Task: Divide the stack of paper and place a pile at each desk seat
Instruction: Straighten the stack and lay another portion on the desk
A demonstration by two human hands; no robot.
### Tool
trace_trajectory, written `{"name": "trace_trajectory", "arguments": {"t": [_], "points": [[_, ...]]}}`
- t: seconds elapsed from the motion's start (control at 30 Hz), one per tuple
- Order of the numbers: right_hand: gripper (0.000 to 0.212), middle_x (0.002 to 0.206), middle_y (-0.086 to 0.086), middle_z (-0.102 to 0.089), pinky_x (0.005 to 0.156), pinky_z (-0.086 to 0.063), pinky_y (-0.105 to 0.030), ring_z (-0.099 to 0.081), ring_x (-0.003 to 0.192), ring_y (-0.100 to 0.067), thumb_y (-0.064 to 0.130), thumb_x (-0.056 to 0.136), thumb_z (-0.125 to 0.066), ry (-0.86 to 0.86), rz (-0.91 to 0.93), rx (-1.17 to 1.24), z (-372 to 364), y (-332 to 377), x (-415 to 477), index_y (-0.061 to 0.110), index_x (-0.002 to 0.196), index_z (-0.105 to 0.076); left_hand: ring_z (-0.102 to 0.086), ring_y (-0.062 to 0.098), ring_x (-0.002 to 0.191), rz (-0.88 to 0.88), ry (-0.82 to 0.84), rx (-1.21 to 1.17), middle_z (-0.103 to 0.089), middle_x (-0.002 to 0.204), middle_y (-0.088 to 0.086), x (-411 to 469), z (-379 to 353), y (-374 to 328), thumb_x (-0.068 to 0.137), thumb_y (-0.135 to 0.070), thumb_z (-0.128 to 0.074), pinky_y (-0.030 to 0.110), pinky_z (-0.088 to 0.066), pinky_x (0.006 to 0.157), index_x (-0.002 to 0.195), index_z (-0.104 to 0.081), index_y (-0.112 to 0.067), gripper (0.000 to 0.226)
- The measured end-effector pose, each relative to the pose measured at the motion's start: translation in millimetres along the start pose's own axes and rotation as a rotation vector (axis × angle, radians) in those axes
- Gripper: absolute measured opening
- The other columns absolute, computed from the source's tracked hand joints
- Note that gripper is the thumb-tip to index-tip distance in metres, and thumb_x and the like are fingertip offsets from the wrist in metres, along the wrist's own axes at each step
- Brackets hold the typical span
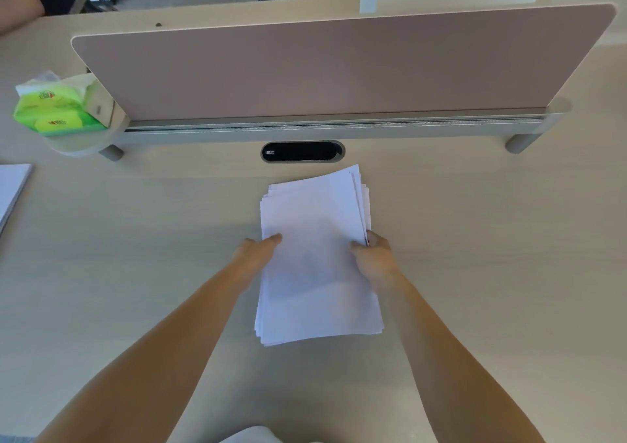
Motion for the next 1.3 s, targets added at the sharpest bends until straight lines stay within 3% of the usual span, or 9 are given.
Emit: {"name": "trace_trajectory", "arguments": {"t": [0.13, 0.27, 0.4, 0.57, 0.77, 0.93, 1.07, 1.2, 1.3], "points": [[0.019, 0.093, -0.017, -0.072, 0.072, -0.047, -0.035, -0.059, 0.079, -0.022, 0.004, 0.087, -0.058, 0.056, 0.025, 0.125, -8.3, 9.1, -11.3, 0.016, 0.093, -0.071, -0.065, 0.028, 0.102, -0.137, 0.024, -0.218, -0.068, 0.114, 0.010, -7.8, 23.1, -19.2, 0.072, -0.055, -0.074, 0.042, -0.052, 0.094, 0.113, -0.063, -0.006, 0.064], [0.021, 0.090, -0.004, -0.073, 0.073, -0.051, -0.033, -0.064, 0.079, -0.022, 0.007, 0.089, -0.060, 0.128, 0.126, 0.236, -32.2, 38.2, -33.7, 0.018, 0.104, -0.071, -0.074, 0.022, 0.073, -0.153, 0.216, -0.501, -0.076, 0.089, 0.007, -32.3, 41.0, -29.0, 0.082, -0.037, -0.074, 0.039, -0.061, 0.066, 0.105, -0.071, -0.007, 0.038], [0.029, 0.114, -0.001, -0.072, 0.094, -0.053, -0.037, -0.067, 0.108, -0.021, 0.018, 0.089, -0.066, 0.207, 0.290, 0.309, -76.9, 74.0, -64.2, 0.019, 0.118, -0.065, -0.073, 0.022, 0.086, -0.370, 0.000, -0.535, -0.076, 0.095, 0.007, -50.9, 108.8, -34.2, 0.070, -0.037, -0.084, 0.041, -0.058, 0.082, 0.096, -0.073, -0.010, 0.040], [0.035, 0.116, -0.001, -0.072, 0.095, -0.052, -0.041, -0.067, 0.110, -0.022, 0.022, 0.086, -0.073, 0.292, 0.362, 0.363, -143.8, 98.0, -94.5, 0.020, 0.120, -0.064, -0.067, -0.003, 0.058, -0.579, -0.182, -0.578, -0.071, 0.061, -0.017, -80.6, 184.9, -20.0, 0.081, -0.020, -0.078, 0.018, -0.055, 0.054, 0.075, -0.068, -0.022, 0.012], [0.011, 0.088, -0.002, -0.075, 0.091, -0.055, -0.048, -0.069, 0.089, -0.025, 0.017, 0.077, -0.080, 0.226, 0.437, 0.357, -206.5, 99.1, -123.3, 0.014, 0.086, -0.075, -0.067, -0.008, 0.069, -0.671, -0.288, -0.637, -0.072, 0.071, -0.020, -74.1, 259.9, 33.8, 0.068, -0.030, -0.080, 0.012, -0.053, 0.061, 0.077, -0.068, -0.028, 0.015], [0.013, 0.068, 0.017, -0.073, 0.064, -0.052, -0.013, -0.070, 0.069, 0.002, -0.002, 0.080, -0.074, 0.171, 0.455, 0.225, -242.7, 73.7, -133.8, 0.010, 0.084, -0.070, -0.063, -0.016, 0.068, -0.664, -0.152, -0.526, -0.070, 0.071, -0.022, -29.6, 269.6, 81.1, 0.071, 0.005, -0.080, 0.004, -0.047, 0.060, 0.084, -0.062, -0.028, 0.039], [0.031, 0.051, 0.021, -0.064, 0.058, -0.046, -0.010, -0.062, 0.053, 0.008, -0.005, 0.082, -0.071, 0.165, 0.466, 0.156, -260.8, 67.5, -147.9, 0.020, 0.067, -0.059, -0.064, -0.015, 0.071, -0.702, -0.028, -0.455, -0.070, 0.071, -0.030, -15.7, 278.6, 93.0, 0.071, -0.008, -0.083, 0.003, -0.046, 0.065, 0.084, -0.067, -0.027, 0.027], [0.021, 0.075, 0.014, -0.075, 0.080, -0.054, -0.033, -0.072, 0.076, -0.003, 0.006, 0.082, -0.075, 0.130, 0.497, 0.174, -277.0, 69.8, -172.6, 0.024, 0.071, -0.075, -0.069, -0.003, 0.088, -0.788, 0.010, -0.594, -0.074, 0.088, -0.020, -33.7, 292.4, 85.0, 0.068, -0.018, -0.085, 0.012, -0.052, 0.072, 0.095, -0.068, -0.028, 0.034], [0.023, 0.080, 0.013, -0.076, 0.082, -0.055, -0.032, -0.071, 0.081, -0.004, 0.006, 0.082, -0.075, 0.100, 0.526, 0.181, -279.1, 69.5, -188.5, 0.025, 0.070, -0.078, -0.070, 0.010, 0.098, -0.858, 0.072, -0.596, -0.075, 0.100, -0.009, -44.2, 307.9, 86.8, 0.059, -0.033, -0.083, 0.022, -0.056, 0.078, 0.101, -0.069, -0.028, 0.045]]}}
Point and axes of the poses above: each hand's wrist, its own x-axis towards the middle knuckle, its own z-axis out of the back of the hand, y = z × x, the point moved 10 cm from there along x, towards the middle knuckle
